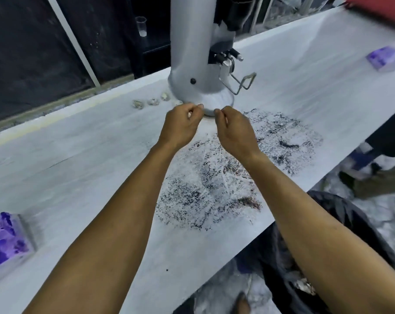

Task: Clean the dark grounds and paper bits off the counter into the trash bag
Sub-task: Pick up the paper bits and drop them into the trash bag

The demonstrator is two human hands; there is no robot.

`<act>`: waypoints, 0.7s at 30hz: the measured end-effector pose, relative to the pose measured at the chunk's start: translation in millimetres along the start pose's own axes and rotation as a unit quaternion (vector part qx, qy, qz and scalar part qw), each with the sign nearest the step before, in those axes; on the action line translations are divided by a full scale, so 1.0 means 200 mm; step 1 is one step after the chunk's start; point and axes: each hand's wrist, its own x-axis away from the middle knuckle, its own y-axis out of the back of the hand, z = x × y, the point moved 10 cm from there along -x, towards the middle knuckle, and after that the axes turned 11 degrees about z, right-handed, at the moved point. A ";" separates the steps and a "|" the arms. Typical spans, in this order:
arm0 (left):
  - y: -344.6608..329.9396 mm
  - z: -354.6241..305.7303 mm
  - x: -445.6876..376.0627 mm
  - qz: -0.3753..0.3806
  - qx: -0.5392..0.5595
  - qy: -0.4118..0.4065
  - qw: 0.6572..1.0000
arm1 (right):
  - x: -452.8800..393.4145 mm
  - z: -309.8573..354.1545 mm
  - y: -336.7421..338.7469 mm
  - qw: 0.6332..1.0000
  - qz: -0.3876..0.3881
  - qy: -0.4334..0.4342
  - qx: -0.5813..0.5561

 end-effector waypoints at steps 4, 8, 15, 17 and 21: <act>-0.36 -0.23 0.11 0.008 0.000 -0.014 1.000 | 0.30 -0.27 0.24 0.999 -0.028 -0.026 0.022; -0.69 -0.42 0.29 -0.021 0.009 -0.007 1.000 | 0.59 -0.50 0.40 0.999 -0.025 -0.034 0.015; -1.34 -0.49 0.65 0.001 0.087 0.045 0.995 | 1.00 -0.91 0.49 0.998 0.046 -0.035 0.015; -1.52 -0.46 0.73 0.016 0.082 0.075 0.994 | 1.10 -1.04 0.48 0.996 0.075 -0.031 0.026; -1.82 -0.32 0.88 0.017 0.085 0.148 0.985 | 1.24 -1.29 0.40 0.989 0.136 -0.010 0.060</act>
